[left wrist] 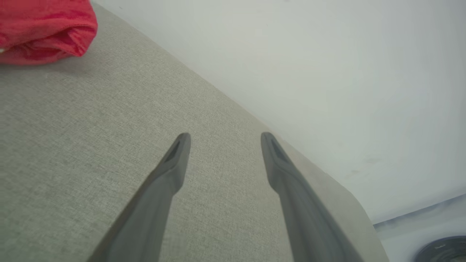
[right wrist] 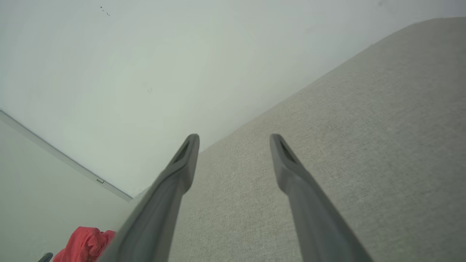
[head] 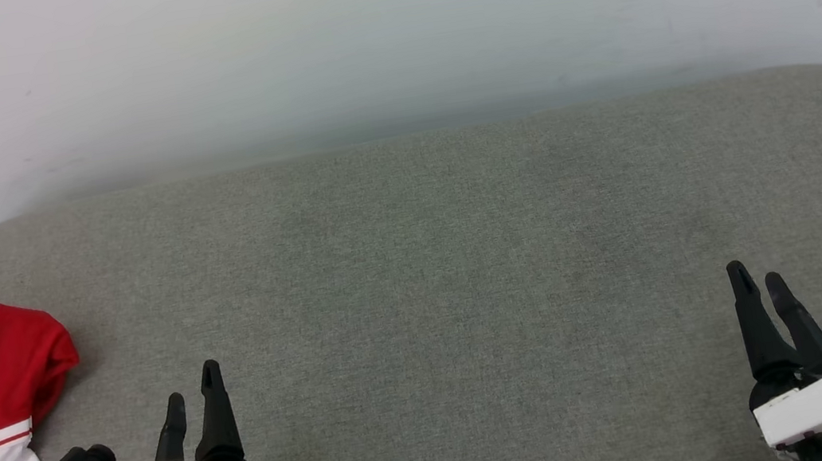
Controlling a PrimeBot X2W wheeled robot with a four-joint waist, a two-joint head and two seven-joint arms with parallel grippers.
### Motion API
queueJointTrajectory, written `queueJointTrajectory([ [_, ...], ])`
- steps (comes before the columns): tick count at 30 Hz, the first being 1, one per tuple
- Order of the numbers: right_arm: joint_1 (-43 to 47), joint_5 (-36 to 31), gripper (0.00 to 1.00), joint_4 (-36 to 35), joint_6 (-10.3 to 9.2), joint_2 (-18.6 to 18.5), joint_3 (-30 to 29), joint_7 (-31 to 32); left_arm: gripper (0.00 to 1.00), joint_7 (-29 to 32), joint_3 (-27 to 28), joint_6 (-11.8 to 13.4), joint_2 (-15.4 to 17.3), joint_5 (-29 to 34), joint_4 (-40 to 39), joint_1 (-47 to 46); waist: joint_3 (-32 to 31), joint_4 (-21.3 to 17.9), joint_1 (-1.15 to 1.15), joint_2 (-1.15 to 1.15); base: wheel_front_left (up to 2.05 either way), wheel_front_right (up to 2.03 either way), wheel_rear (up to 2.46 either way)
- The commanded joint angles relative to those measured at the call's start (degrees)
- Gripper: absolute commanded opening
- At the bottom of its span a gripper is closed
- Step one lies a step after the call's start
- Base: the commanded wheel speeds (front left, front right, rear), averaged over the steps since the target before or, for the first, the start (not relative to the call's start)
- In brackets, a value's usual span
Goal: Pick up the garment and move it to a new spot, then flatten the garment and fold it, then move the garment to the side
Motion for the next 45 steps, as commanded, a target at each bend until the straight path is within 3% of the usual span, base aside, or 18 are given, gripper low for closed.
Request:
queueJointTrajectory([
  [1, 0.1, -2.6, 1.0, -1.2, 0.0, -0.1, 0.2, -0.6, 1.0, -0.8, -0.6, 0.7, 0.8, 2.4, -1.2, 0.0, 0.0, 0.0, 0.0, 0.0, 0.0, 0.0, 0.0],
  [17, 2.4, -14.8, 1.0, -2.9, 0.0, -0.1, 1.0, -3.4, 1.0, -3.6, -5.4, 5.1, 3.3, 13.4, -3.0, 1.6, -0.4, 0.2, 0.0, 0.0, 0.0, 0.0, 0.0],
  [28, 3.6, -23.2, 1.0, -4.1, 0.0, -0.1, 1.2, -5.4, 1.0, -5.6, -8.3, 6.7, 4.5, 20.4, -4.5, 2.5, -0.6, 0.3, 0.0, 0.0, 0.0, 0.0, 0.0],
  [45, 5.0, -30.1, 1.0, -5.8, 0.0, -0.1, 1.1, -7.8, 1.0, -7.8, -8.9, 5.9, 4.0, 28.1, -5.4, 4.2, -0.8, 0.6, 0.0, 0.0, 0.0, 0.0, 0.0],
])
